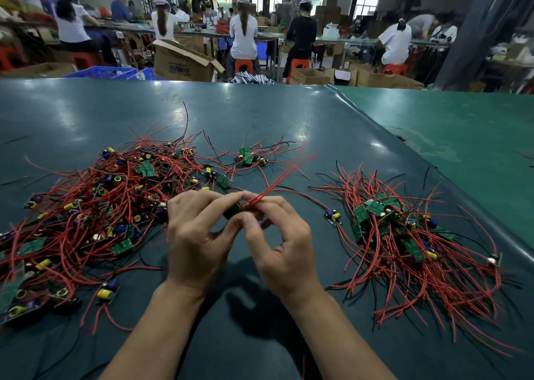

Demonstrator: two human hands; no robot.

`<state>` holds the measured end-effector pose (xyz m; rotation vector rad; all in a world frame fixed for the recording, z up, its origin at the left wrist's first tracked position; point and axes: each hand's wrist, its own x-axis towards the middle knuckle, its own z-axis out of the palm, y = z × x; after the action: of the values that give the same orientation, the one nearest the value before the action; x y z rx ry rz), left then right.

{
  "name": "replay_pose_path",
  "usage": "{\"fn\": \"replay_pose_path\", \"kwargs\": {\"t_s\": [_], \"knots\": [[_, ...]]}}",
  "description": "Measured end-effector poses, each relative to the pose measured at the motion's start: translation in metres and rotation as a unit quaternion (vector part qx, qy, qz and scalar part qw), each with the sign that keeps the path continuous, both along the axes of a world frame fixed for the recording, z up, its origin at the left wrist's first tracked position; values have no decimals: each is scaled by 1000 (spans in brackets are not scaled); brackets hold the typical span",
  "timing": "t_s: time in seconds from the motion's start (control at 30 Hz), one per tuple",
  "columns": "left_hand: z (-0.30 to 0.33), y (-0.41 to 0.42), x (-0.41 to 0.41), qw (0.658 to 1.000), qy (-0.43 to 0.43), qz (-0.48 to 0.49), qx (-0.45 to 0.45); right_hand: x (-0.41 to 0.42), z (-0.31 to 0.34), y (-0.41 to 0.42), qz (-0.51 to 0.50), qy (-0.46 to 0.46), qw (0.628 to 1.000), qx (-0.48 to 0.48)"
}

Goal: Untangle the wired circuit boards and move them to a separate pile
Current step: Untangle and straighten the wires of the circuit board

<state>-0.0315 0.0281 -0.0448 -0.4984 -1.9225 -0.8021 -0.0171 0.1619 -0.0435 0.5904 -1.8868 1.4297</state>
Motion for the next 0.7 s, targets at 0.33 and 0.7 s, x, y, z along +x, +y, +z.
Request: {"fn": "replay_pose_path", "kwargs": {"t_s": [0.33,0.7], "knots": [[-1,10,-5,997,-17,-18,-75,-9,5,4,0,-185,946,-264],[-6,8,-6,990,-70,-94,-76,-26,9,36,-160,-165,892,-390]]}}
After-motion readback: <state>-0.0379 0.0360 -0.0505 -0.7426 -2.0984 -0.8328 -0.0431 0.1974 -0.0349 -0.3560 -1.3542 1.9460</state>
